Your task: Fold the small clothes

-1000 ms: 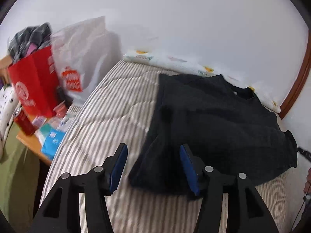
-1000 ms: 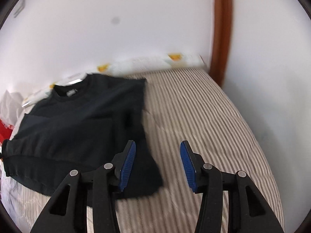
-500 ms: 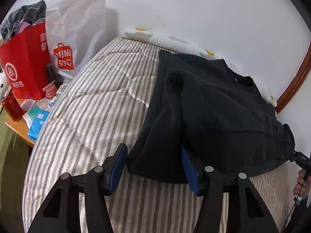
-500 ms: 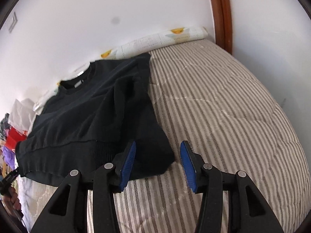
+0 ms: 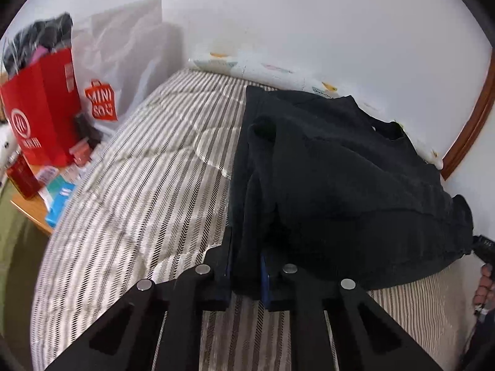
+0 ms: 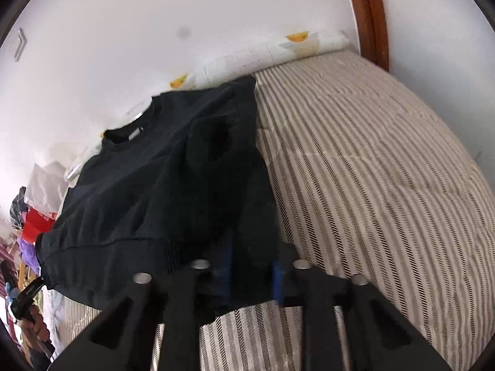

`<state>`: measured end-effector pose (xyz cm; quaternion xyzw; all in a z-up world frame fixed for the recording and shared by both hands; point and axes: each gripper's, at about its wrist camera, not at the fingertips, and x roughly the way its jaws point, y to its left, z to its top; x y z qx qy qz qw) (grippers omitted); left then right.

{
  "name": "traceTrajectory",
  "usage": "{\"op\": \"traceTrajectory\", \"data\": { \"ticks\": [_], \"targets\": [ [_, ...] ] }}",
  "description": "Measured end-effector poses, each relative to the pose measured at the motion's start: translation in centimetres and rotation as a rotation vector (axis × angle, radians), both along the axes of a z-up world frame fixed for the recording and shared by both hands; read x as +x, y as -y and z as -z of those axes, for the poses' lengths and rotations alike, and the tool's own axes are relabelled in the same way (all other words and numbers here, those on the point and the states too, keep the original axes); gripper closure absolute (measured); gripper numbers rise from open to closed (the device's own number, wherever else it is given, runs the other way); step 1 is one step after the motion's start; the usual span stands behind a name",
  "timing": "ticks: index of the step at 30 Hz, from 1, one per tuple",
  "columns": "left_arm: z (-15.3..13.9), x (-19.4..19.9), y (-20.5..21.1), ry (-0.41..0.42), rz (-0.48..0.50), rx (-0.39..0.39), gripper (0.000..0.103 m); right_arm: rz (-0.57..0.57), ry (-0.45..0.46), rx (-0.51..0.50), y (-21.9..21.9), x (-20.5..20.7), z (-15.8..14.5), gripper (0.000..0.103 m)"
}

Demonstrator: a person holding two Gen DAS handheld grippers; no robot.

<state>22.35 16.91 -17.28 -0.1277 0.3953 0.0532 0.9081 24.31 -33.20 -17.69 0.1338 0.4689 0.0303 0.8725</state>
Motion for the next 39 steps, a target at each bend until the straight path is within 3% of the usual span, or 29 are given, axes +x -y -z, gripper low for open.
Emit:
{"op": "traceTrajectory", "data": {
  "ticks": [6, 14, 19, 24, 30, 35, 39],
  "targets": [
    [-1.4, -2.7, 0.3, 0.012, 0.01, -0.008, 0.091, -0.015, 0.009, 0.007, 0.2, -2.4, -1.0, 0.09],
    [-0.8, -8.1, 1.0, 0.014, 0.033, -0.002, 0.091, -0.033, 0.012, -0.038, 0.7, -7.9, -1.7, 0.091],
    [-0.7, -11.6, 1.3, 0.018, 0.047, -0.037, 0.091, -0.026, 0.027, -0.047, 1.6, -11.8, -2.3, 0.093],
    [-0.5, -13.0, 2.0, 0.017, 0.067, -0.014, 0.09, -0.021, 0.025, -0.09, 1.6, -13.5, -2.2, 0.092],
    [-1.4, -13.8, 1.8, 0.004, 0.037, -0.01, 0.082, 0.021, 0.085, -0.179, 1.0, -15.4, -4.5, 0.083],
    [-3.1, -14.8, 2.5, 0.07, 0.067, -0.005, 0.06, -0.019, 0.137, -0.172, -0.3, -16.1, -6.0, 0.061],
    [-3.7, -14.7, 4.0, 0.093, 0.123, -0.034, 0.06, -0.066, 0.1, -0.104, -1.9, -15.8, -4.8, 0.056]
  ]
}}
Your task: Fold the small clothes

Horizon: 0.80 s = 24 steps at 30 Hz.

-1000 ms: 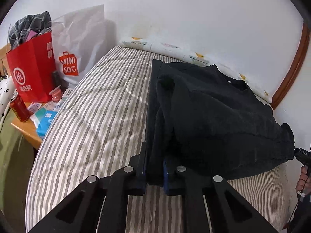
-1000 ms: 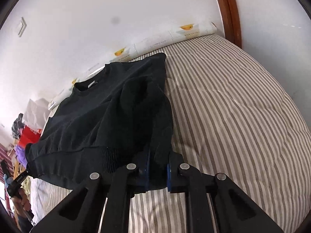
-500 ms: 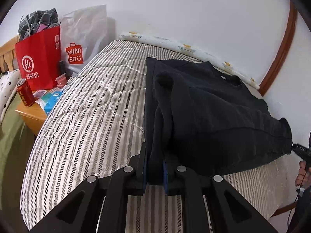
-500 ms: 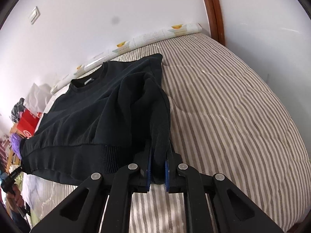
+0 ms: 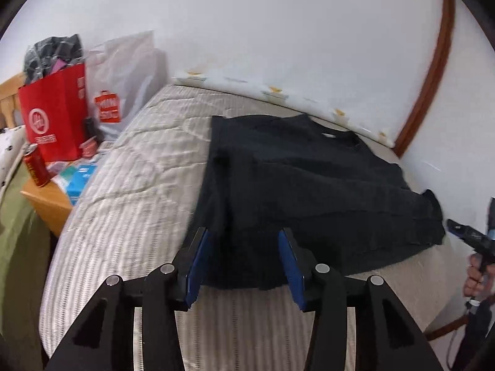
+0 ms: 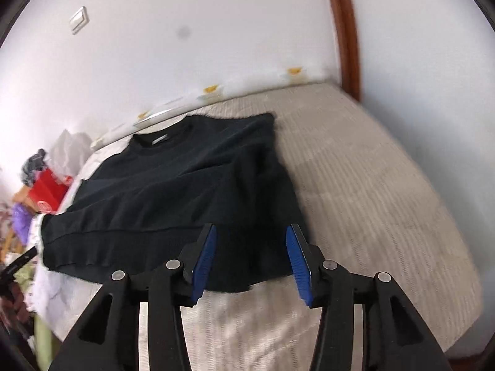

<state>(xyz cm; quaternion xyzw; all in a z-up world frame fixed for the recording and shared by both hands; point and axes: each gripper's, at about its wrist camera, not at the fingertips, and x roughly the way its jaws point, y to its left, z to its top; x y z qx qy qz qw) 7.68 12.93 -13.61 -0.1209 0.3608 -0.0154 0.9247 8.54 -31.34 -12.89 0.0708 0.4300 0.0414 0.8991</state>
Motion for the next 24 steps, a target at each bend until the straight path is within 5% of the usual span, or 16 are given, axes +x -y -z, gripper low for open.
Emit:
{"op": "traceTrajectory", "data": {
  "ticks": [11, 16, 24],
  "targets": [
    [3.3, 2.9, 0.7, -0.106, 0.037, -0.07, 0.06, 0.011, -0.022, 0.006, -1.6, 1.6, 3.6, 0.059],
    [2.7, 3.6, 0.9, -0.077, 0.042, -0.104, 0.094, 0.002, 0.007, -0.008, -1.9, 1.7, 2.9, 0.089],
    [-0.7, 4.5, 0.4, 0.009, 0.03, -0.108, 0.096, -0.011, 0.091, 0.054, -1.7, 3.1, -0.5, 0.091]
  ]
}}
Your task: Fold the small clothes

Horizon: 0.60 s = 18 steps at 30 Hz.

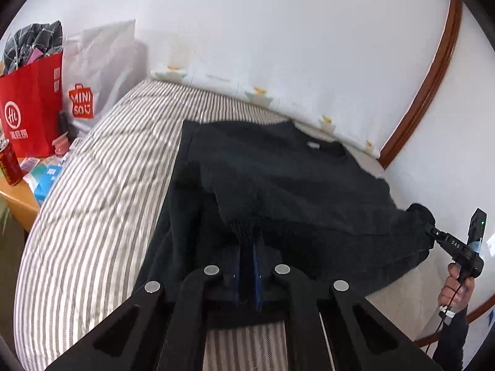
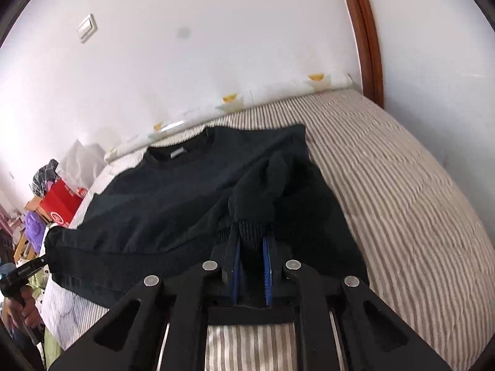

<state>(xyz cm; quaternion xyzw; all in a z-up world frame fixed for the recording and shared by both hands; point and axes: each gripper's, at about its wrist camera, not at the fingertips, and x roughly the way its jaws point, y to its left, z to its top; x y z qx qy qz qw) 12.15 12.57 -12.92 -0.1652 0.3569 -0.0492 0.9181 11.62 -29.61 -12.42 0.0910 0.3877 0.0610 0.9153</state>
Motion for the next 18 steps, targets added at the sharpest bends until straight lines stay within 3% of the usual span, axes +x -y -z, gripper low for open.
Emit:
{"op": "traceTrajectory", "data": {
  "ticks": [9, 18],
  "targets": [
    [-2.0, 4.3, -0.1, 0.042, -0.016, 0.037, 0.096, 0.029, 0.053, 0.05, -0.1, 5.4, -1.6, 0.091],
    [-0.1, 9.2, 0.1, -0.002, -0.032, 0.103, 0.096, 0.045, 0.003, 0.017, -0.2, 10.3, 1.5, 0.091]
  ]
}}
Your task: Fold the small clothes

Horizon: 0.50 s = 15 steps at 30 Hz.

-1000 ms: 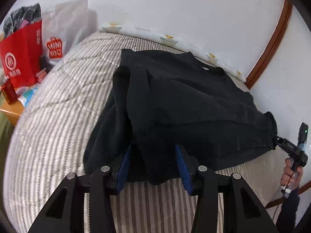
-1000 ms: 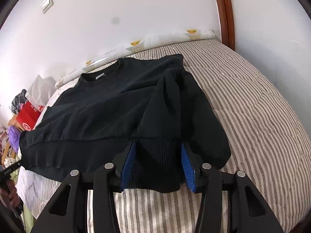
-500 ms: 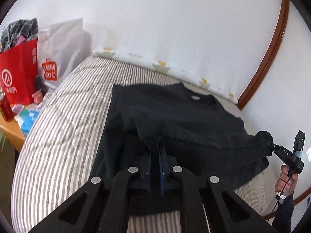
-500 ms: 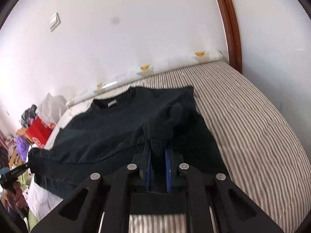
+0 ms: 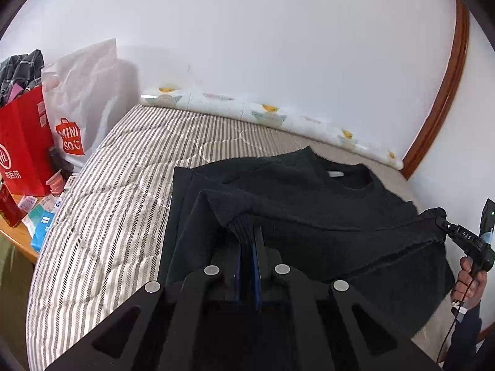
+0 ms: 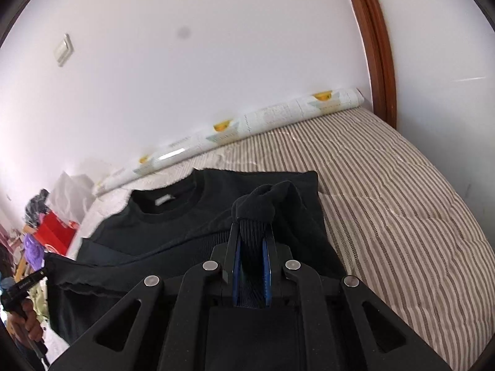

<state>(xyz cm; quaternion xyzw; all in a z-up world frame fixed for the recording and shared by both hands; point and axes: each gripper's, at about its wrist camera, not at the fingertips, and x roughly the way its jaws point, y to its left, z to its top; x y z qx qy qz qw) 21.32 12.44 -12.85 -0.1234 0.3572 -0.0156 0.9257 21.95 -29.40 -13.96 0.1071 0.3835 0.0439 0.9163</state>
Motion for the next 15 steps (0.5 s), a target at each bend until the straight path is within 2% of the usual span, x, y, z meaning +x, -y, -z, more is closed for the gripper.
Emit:
{"op": "traceTrajectory", "data": {
  "ticks": [6, 10, 12, 14, 15],
  "targets": [
    [1.7, 1.5, -0.4, -0.049, -0.023, -0.019, 0.093, 0.03, -0.091, 0.002, 0.4, 1.7, 2.8, 0.09],
    [1.8, 1.4, -0.7, -0.054, 0.002, -0.042, 0.09, 0.034, -0.089, -0.011, 0.2, 0.9, 2.0, 0.084],
    [1.6, 0.8, -0.8, -0.054, 0.021, -0.057, 0.082, 0.032, -0.07, -0.008, 0.2, -0.1, 1.0, 0.081],
    [1.5, 0.0, -0.7, -0.044, 0.045, -0.067, 0.069, 0.023, -0.054, -0.031, -0.3, -1.0, 0.0, 0.073],
    [1.4, -0.5, -0.6, -0.034, 0.055, -0.065, 0.066, 0.012, -0.048, -0.05, -0.7, -1.5, -0.4, 0.068]
  ]
}}
